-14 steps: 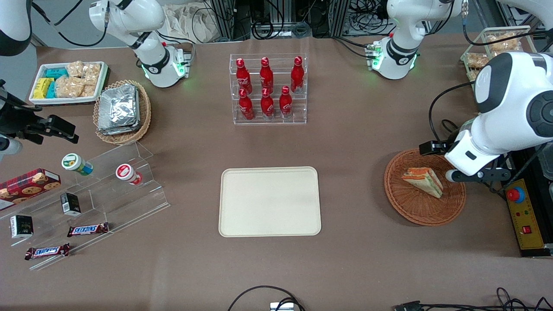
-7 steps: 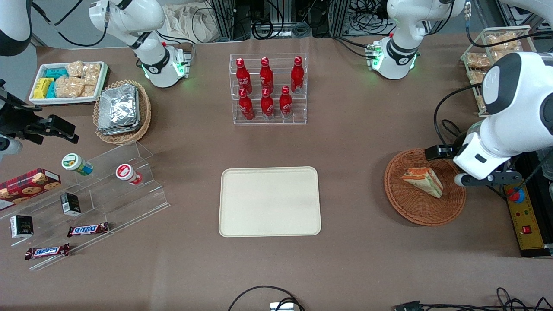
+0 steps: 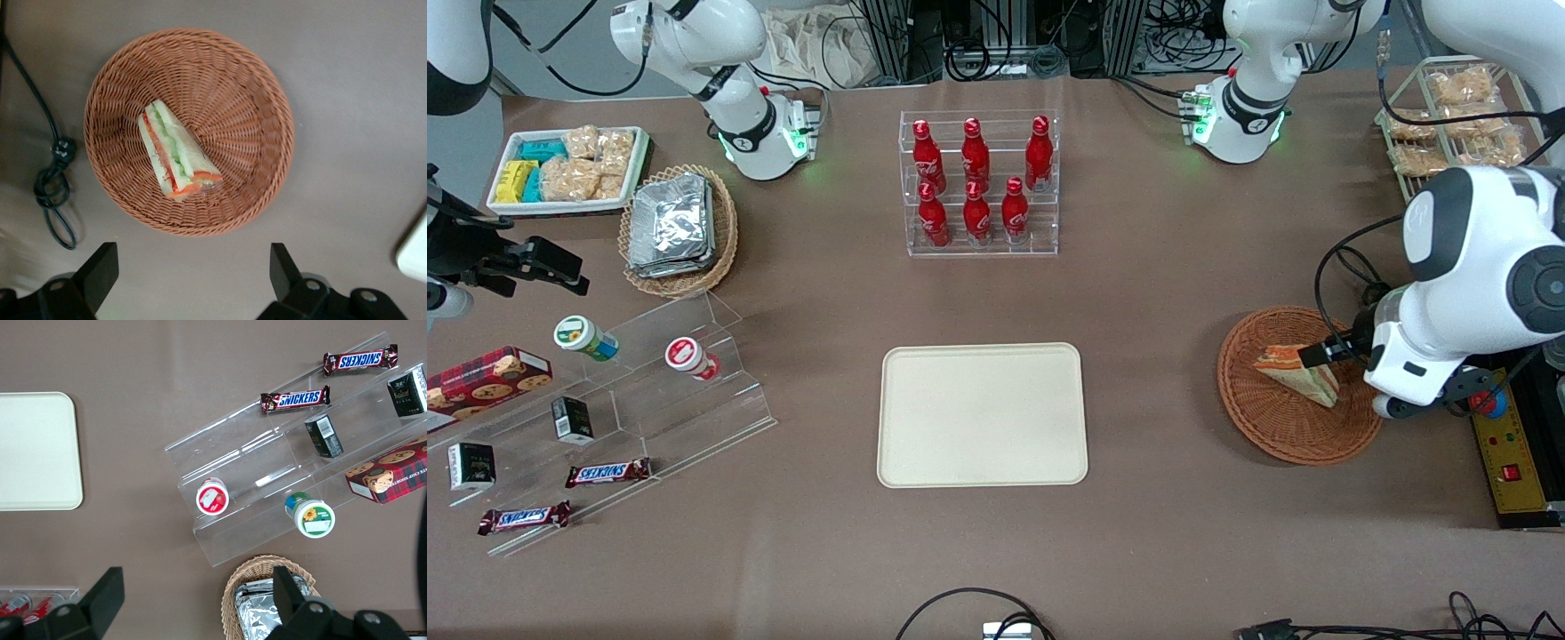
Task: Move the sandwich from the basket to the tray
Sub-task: 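Lower the open left gripper over the sandwich in the wicker basket, then close the left gripper on the sandwich and lift it from the basket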
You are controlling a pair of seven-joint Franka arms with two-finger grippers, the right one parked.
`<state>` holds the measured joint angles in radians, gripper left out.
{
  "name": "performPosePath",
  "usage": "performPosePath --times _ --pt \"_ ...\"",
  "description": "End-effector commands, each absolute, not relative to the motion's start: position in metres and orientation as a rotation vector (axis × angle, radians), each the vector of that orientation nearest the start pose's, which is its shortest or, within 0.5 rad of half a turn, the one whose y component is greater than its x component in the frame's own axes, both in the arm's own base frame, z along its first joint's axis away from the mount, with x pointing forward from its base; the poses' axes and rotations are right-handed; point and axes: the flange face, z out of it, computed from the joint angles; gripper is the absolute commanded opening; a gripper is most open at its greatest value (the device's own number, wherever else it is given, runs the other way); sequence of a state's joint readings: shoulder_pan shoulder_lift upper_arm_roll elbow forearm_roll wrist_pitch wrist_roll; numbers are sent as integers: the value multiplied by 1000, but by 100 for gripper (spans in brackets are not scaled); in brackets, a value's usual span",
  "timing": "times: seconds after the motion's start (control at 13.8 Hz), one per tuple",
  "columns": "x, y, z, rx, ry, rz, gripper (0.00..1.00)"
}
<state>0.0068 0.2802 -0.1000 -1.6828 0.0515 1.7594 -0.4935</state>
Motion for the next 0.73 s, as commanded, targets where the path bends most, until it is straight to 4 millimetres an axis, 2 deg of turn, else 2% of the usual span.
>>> performPosePath --times 0.0,0.07,0.22,0.36,0.51,0.58,0.65 --pt "601 -32 392 -2934 -720 320 100" --pt "597 -26 383 -2911 -777 340 100" --pt "591 -27 368 -2854 -897 363 100" --pt "591 -28 345 -2769 -1038 399 100" --pt "595 -26 335 -2696 -1219 320 100" --pt "594 -25 330 -2613 -1395 259 100" --pt "592 -26 327 -2580 -1494 203 100"
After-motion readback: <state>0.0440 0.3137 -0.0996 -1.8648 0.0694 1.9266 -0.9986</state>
